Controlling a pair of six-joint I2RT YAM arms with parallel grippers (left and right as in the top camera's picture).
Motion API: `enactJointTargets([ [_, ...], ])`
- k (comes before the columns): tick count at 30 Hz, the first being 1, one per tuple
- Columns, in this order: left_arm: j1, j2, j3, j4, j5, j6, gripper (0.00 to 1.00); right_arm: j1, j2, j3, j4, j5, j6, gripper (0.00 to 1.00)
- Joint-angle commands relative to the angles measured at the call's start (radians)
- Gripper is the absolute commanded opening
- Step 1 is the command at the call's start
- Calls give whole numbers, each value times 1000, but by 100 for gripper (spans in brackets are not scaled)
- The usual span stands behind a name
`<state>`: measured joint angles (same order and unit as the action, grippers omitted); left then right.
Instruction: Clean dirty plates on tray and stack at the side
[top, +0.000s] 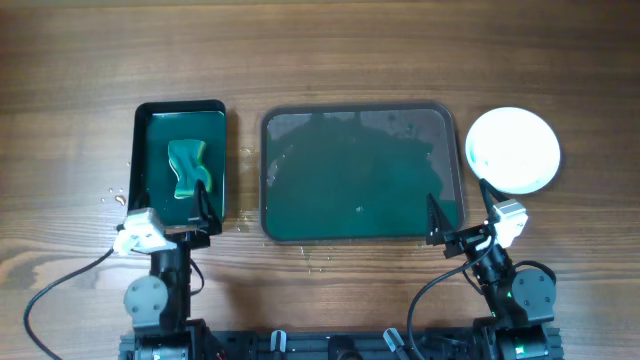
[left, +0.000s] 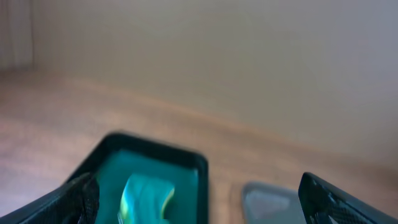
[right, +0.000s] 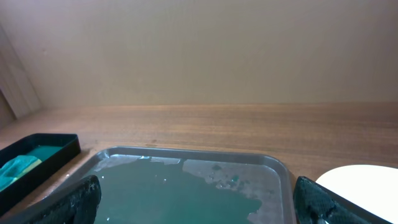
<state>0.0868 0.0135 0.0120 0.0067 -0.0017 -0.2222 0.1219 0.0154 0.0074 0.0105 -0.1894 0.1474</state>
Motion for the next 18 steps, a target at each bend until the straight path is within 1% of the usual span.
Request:
enactJointTargets([
  [1, -5, -11, -6, -82, 6, 9, 100, 5, -12, -2, 2, 14, -10, 100],
  [18, -5, -10, -6, -82, 12, 5, 100, 5, -12, -2, 2, 14, -10, 100],
])
